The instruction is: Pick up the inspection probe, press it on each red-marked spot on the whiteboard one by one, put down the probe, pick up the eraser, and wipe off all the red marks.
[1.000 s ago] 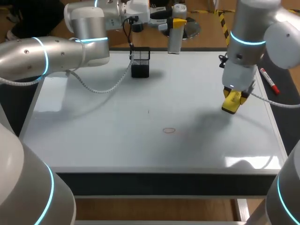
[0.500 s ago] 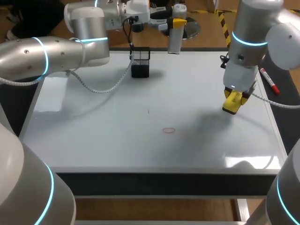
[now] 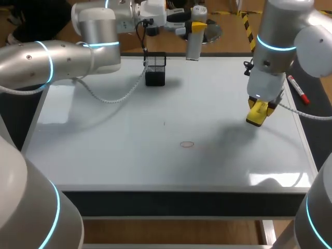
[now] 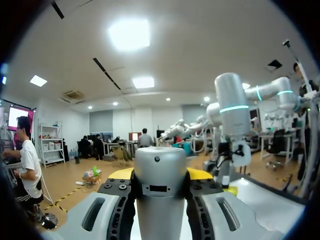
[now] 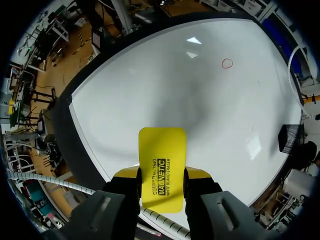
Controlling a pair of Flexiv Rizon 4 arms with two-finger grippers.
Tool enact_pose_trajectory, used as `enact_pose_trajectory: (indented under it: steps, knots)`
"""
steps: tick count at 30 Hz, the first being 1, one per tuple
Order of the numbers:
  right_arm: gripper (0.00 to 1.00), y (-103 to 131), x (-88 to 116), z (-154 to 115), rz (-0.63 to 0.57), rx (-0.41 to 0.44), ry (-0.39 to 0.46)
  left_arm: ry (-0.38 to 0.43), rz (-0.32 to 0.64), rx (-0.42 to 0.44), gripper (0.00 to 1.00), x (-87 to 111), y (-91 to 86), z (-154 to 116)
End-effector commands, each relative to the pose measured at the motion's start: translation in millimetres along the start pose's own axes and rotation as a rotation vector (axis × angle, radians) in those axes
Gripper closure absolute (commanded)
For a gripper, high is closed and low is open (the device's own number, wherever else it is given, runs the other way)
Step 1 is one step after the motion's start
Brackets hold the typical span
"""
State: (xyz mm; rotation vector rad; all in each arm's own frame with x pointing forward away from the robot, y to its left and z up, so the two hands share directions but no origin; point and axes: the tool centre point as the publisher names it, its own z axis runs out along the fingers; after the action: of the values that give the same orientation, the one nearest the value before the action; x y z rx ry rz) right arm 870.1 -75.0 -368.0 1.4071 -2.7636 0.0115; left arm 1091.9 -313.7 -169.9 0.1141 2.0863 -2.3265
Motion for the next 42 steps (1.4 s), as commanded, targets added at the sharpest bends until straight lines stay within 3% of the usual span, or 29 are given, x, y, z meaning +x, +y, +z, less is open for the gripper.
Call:
enact_pose_trajectory:
  steps: [1,10,17,42]
  knots:
    - [1.0,-0.5,0.3,-0.4,-0.002,0.002,0.001,-0.011,0.004,-0.011,1.0,20.1,-15.0,-7.0]
    - [1.0,-0.5,0.3,-0.4,-0.002,0.002,0.001,0.002,0.06,0.01,1.0,68.3,-31.0,-22.4]
    - [1.0,-0.5,0.3,-0.4,-0.002,0.002,0.001,0.065,0.088,0.037,1.0,112.0,-33.7,-24.3]
    - [1.0,-0.5,0.3,-0.4,-0.002,0.002,0.001,0.157,0.02,0.077,1.0,229.6,0.2,-35.3]
